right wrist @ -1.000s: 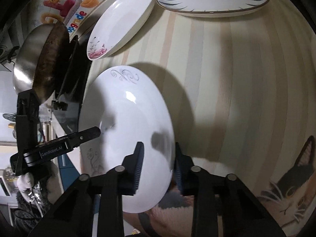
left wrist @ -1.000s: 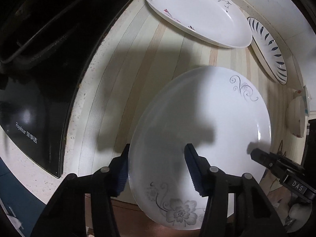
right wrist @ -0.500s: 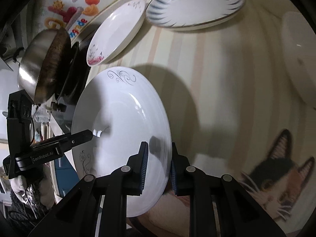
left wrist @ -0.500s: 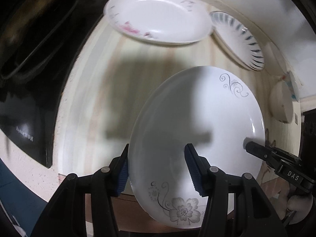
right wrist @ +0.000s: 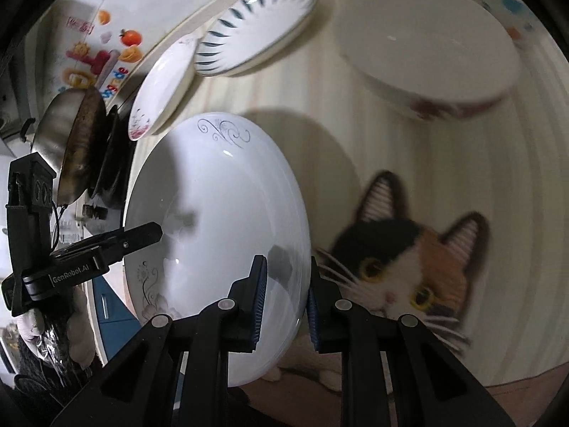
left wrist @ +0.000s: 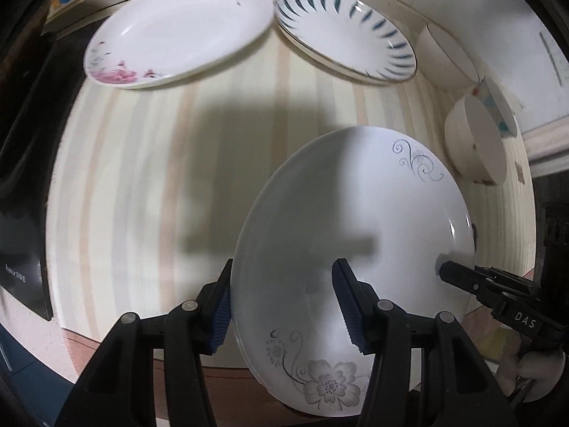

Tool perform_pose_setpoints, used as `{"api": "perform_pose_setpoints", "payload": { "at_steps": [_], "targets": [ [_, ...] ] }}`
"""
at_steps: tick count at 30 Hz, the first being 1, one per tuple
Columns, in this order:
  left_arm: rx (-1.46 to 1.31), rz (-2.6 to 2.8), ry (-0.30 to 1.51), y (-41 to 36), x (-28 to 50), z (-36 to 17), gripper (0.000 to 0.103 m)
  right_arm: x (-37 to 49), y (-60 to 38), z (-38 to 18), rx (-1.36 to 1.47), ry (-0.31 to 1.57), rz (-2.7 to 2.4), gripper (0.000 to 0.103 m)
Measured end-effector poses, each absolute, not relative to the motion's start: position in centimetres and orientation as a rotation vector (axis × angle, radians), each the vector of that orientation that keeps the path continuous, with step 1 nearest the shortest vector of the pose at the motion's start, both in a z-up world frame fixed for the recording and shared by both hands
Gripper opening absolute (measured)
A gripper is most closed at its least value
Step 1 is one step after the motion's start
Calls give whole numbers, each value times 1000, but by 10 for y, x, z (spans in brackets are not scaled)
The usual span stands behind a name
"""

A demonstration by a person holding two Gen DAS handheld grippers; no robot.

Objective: Organize plates and bowls
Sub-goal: 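Lift the grey-swirl plate with both grippers toward the pink-flower plate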

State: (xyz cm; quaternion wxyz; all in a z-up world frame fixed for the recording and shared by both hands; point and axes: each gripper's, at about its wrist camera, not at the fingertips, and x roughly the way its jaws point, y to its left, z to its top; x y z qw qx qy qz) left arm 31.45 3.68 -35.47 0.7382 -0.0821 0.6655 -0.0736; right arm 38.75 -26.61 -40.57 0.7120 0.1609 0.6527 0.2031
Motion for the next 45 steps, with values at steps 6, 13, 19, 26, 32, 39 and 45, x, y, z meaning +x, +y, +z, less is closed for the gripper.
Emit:
{"api": "perform_pose_setpoints", "payload": {
  "at_steps": [6, 13, 19, 26, 32, 39, 45],
  "targets": [
    [-146, -165, 1479, 21, 320, -363, 50, 386, -282, -416, 390, 1451, 435, 23],
    [-125, -157, 1484, 16, 325, -369, 50, 385, -290, -422, 399, 1450, 426, 22],
    [-109, -154, 1497, 3, 335, -379, 50, 385, -291, -421, 391, 1446, 408, 22],
    [-94, -173, 1494, 0, 333, -381, 50, 383, -288, -419, 371, 1441, 368, 22],
    [-32, -208, 1483, -2, 333, -379, 50, 383, -283, -417, 356, 1449, 316, 22],
    [-24, -217, 1429, 26, 335, -340, 51, 371, -297, -395, 442, 1464, 237, 23],
    [-158, -133, 1371, 87, 366, -310, 51, 387, -254, -313, 419, 1339, 291, 39]
  ]
}}
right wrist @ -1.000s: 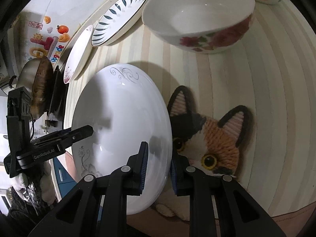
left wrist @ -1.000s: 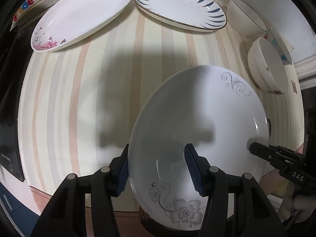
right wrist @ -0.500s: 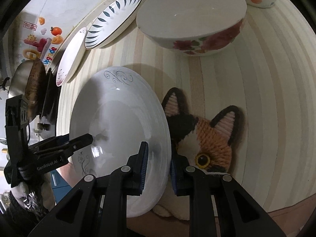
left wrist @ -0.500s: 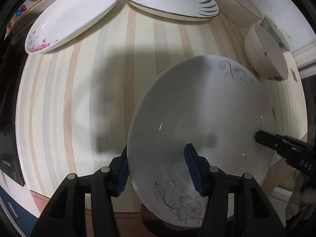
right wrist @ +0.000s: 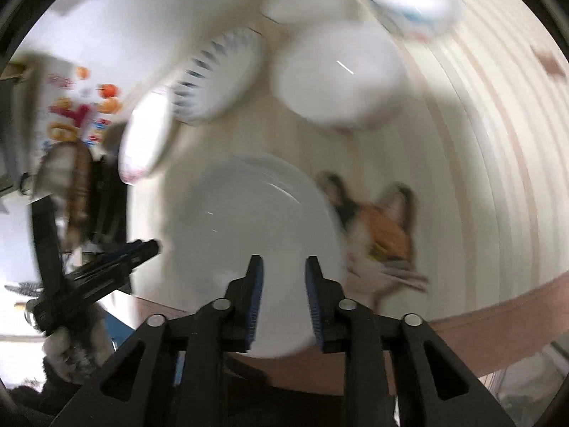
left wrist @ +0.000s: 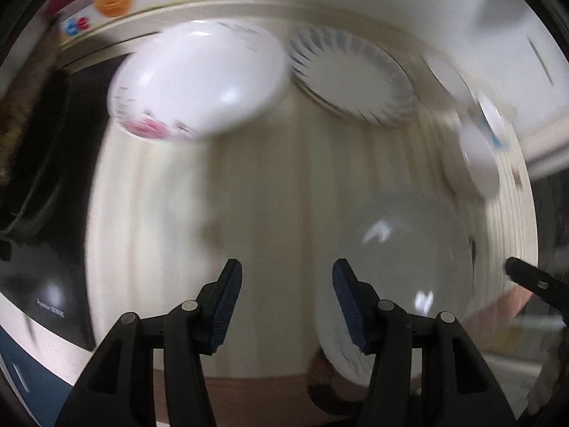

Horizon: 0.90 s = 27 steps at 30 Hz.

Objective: Organize plates and bowls

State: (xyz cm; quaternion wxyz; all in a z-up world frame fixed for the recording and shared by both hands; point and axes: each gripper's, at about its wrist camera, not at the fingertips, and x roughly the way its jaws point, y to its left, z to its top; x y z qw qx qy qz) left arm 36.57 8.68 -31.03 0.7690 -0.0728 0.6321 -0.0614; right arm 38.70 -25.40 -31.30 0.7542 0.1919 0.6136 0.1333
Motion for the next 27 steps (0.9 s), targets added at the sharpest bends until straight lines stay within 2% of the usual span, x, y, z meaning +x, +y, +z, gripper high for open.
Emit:
{"api": "perform_pose_setpoints", "payload": {
  "at_steps": [1, 7, 11, 18, 21, 23, 25, 27],
  "targets": [
    [-188, -115, 1367, 99, 373, -310, 51, 398, -241, -303, 412, 1313, 318, 42],
    [-347, 44, 1353, 167, 419, -325, 51, 524, -132, -288, 285, 1243, 519, 44],
    [-380, 135, 1350, 191, 441, -339, 51, 617, -67, -316, 138, 1276, 584, 44],
    [-423, 195, 1350, 215, 468, -353, 51, 690, -10, -365, -18, 1316, 643, 43],
    [-420, 190, 1353, 210, 475, -361, 49, 705, -4, -381, -15, 1329, 676, 37],
    [-413, 195, 1344, 207, 480, -364, 41, 712, 6, -390, -31, 1351, 702, 32],
    [-414, 207, 1337, 208, 479, -366, 40, 715, 8, -402, -32, 1376, 718, 21],
    [-429, 216, 1316, 211, 479, -366, 38, 715, 4, -406, -11, 1366, 741, 21]
  ]
}}
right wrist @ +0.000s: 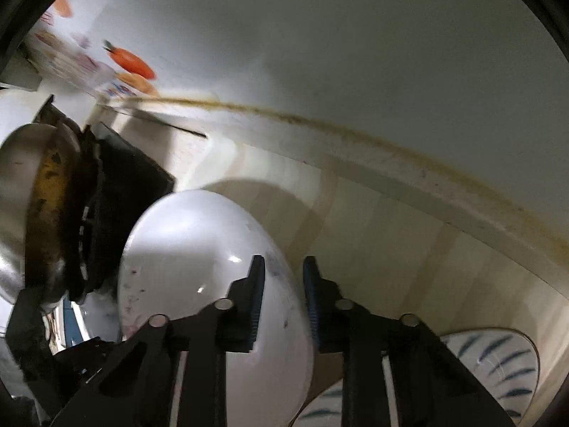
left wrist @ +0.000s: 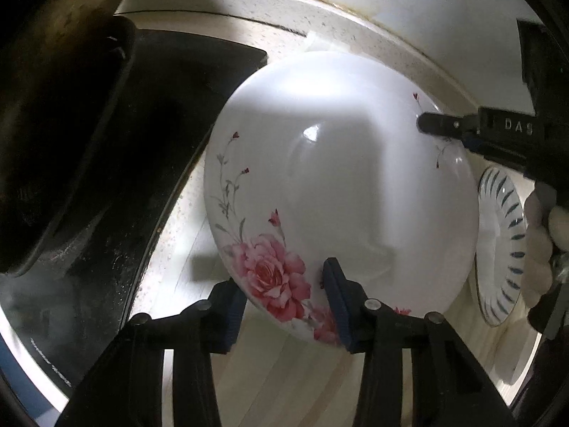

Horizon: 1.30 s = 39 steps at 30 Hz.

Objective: Organize plates and bowls

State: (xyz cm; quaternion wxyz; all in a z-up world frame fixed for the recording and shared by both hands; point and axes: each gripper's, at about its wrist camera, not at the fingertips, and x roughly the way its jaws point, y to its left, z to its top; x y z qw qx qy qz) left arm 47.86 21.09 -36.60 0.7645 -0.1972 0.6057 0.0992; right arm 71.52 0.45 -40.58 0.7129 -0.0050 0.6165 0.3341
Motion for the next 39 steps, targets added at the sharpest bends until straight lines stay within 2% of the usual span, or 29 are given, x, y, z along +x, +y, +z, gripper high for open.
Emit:
{"api": "perform_pose_setpoints", "payload": {
  "at_steps": [9, 22, 30, 39],
  "targets": [
    [-457, 207, 1293, 219, 449, -350, 38, 706, -8, -403, 35, 1351, 775, 16],
    [-433, 129, 1245, 179, 437, -306, 37, 661, -65, -346, 74, 1277, 765, 16],
    [-402, 17, 1251, 150, 409, -275, 37, 597, -136, -309, 178, 1242, 719, 16],
    [-263, -108, 1280, 103, 371, -255, 37, 499, -214, -297, 304, 1234, 618, 16]
  ]
}}
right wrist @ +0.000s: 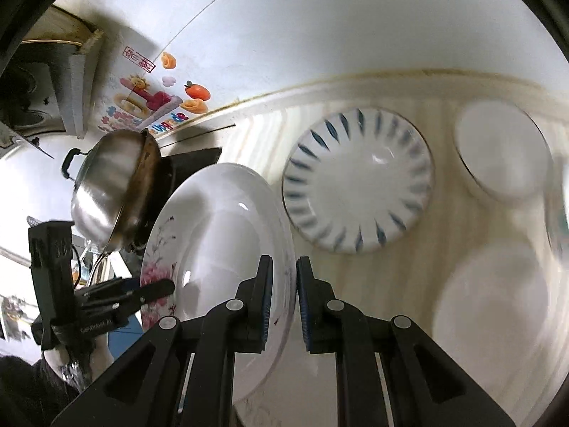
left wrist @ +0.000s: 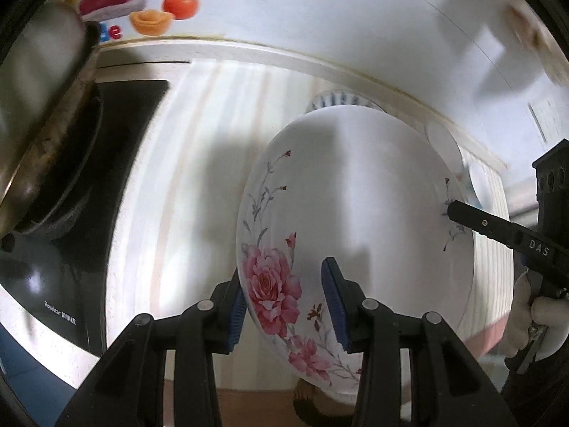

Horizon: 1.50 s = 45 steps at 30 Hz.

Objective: Organize plates and bowls
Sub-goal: 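Carry the two-plate stack with both grippers onto the cat mat, release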

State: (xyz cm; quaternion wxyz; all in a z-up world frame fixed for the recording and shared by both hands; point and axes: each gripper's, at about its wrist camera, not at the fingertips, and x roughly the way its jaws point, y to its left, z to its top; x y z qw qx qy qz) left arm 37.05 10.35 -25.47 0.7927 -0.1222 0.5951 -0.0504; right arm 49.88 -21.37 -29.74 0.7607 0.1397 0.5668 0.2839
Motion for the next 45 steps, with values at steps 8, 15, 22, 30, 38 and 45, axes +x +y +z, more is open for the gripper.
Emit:
{"api": "perform_pose_setpoints", "payload": {
  "at_steps": [8, 15, 22, 30, 38, 45],
  "targets": [
    [-196, -188, 1351, 72, 349, -272, 37, 431, -265, -301, 390, 1235, 545, 16],
    [-109, -240, 1425, 43, 340, -299, 37, 386, -298, -337, 451, 1300, 467, 16],
    [-22, -251, 1494, 17, 340, -323, 37, 369, -317, -375, 493, 1358, 409, 16],
    [59, -229, 1503, -2, 346, -330, 37, 365, -326, -389, 528, 1372, 381, 16],
    [110, -206, 1510, -15, 349, -333, 38, 366, -326, -387, 519, 1379, 378, 16],
    [134, -187, 1520, -25, 343, -336, 38, 367, -325, -382, 501, 1384, 379, 16]
  ]
}}
